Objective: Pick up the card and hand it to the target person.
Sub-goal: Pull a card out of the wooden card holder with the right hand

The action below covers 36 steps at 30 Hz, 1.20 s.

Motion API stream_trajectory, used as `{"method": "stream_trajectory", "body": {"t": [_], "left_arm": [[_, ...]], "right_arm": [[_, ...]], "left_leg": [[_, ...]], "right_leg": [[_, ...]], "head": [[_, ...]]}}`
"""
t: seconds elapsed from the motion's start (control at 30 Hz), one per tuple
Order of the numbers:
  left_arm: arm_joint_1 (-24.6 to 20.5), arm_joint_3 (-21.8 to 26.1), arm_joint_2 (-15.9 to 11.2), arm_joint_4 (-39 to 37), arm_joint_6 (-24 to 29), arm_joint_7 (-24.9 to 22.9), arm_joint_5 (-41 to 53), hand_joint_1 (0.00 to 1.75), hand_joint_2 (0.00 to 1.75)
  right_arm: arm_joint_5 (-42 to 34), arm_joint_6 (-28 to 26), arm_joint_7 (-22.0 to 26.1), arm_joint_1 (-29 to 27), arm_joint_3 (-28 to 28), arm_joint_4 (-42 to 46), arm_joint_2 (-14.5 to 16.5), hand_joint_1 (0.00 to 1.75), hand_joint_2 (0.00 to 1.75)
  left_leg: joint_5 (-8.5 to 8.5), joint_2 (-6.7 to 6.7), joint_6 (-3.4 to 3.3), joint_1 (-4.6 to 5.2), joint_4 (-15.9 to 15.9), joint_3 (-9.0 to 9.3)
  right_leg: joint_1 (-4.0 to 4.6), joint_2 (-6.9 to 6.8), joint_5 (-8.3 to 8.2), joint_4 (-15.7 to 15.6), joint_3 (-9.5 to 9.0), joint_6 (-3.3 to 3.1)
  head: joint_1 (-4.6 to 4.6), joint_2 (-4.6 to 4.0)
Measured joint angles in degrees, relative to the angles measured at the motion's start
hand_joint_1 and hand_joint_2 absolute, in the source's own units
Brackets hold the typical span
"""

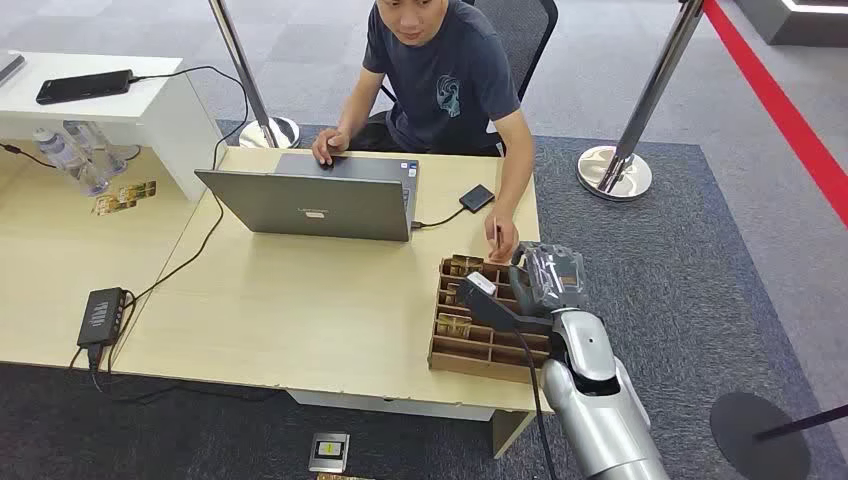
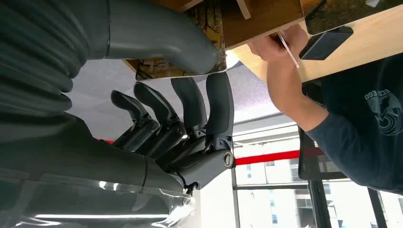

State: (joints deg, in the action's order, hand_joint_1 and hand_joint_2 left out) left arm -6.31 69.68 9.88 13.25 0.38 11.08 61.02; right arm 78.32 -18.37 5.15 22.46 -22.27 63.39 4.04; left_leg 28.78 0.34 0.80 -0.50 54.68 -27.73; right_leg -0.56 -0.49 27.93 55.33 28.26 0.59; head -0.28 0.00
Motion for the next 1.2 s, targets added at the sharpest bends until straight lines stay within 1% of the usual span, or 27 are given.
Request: {"method": "stream_trajectory", "body": {"t": [0.17,0.27,0.33,0.47,0.63,0.97,1.2], "left_arm": [[0.0,0.0,0.0,0.0,-0.3,0.0,-0.2,0.0,0.0],[0.0,0.0,-0.1,0.0,-0.4,0.3,-0.3,0.0,0.0],[0.0,0.0,-0.2,0.0,-0.5,0.5,-0.4,0.0,0.0],[0.0,0.0,-0.5,0.0,-0.8,0.9,-0.8,0.0,0.0],[0.0,0.0,-0.6,0.0,-0.9,0.9,-1.2,0.0,0.0],[0.0,0.0,-0.7,0.0,-0.9,0.8,-1.3,0.0,0.0],[0.0,0.0,-0.7,0.0,-0.9,0.8,-0.9,0.0,0.0]], "right_arm": [[0.0,2.1,1.0,-0.8,0.0,2.2,-0.6,1.75,1.75],[-1.2,3.8,2.5,-1.4,-0.1,3.9,-1.5,1.75,1.75],[-2.6,5.3,4.0,-2.0,-0.3,5.3,-2.5,1.75,1.75],[-5.4,7.6,6.3,-3.9,-1.2,10.1,-5.7,1.75,1.75],[-7.2,9.1,7.0,-4.8,-1.9,15.9,-8.2,1.75,1.75],[-8.4,10.1,7.4,-4.0,-2.0,24.7,-10.5,1.75,1.75],[-11.2,11.0,8.9,0.1,-2.0,26.4,-11.3,1.75,1.75]], "left_leg": [[-0.01,0.0,0.0,0.0,0.0,0.0],[-0.01,0.0,-0.01,0.0,0.0,-0.01],[-0.01,0.0,-0.01,0.0,0.0,-0.01],[-0.01,-0.01,-0.01,0.01,0.0,-0.05],[-0.01,0.0,-0.01,0.0,0.0,-0.07],[-0.01,0.0,-0.01,0.0,0.0,-0.07],[-0.03,0.0,-0.02,0.01,0.0,-0.07]], "right_leg": [[0.0,0.0,-0.02,0.0,0.0,0.01],[0.0,0.0,-0.02,0.0,0.0,0.01],[0.0,0.0,-0.02,0.0,0.0,0.02],[-0.01,0.0,-0.02,0.0,0.03,0.02],[-0.01,0.0,-0.02,0.0,0.06,0.02],[-0.01,0.0,-0.04,0.0,0.04,0.03],[-0.01,0.0,-0.05,0.0,0.04,0.03]], "head": [[0.0,0.0],[0.0,0.0],[0.0,0.0],[0.01,0.0],[0.0,0.0],[0.0,0.0],[0.0,0.0]]}}
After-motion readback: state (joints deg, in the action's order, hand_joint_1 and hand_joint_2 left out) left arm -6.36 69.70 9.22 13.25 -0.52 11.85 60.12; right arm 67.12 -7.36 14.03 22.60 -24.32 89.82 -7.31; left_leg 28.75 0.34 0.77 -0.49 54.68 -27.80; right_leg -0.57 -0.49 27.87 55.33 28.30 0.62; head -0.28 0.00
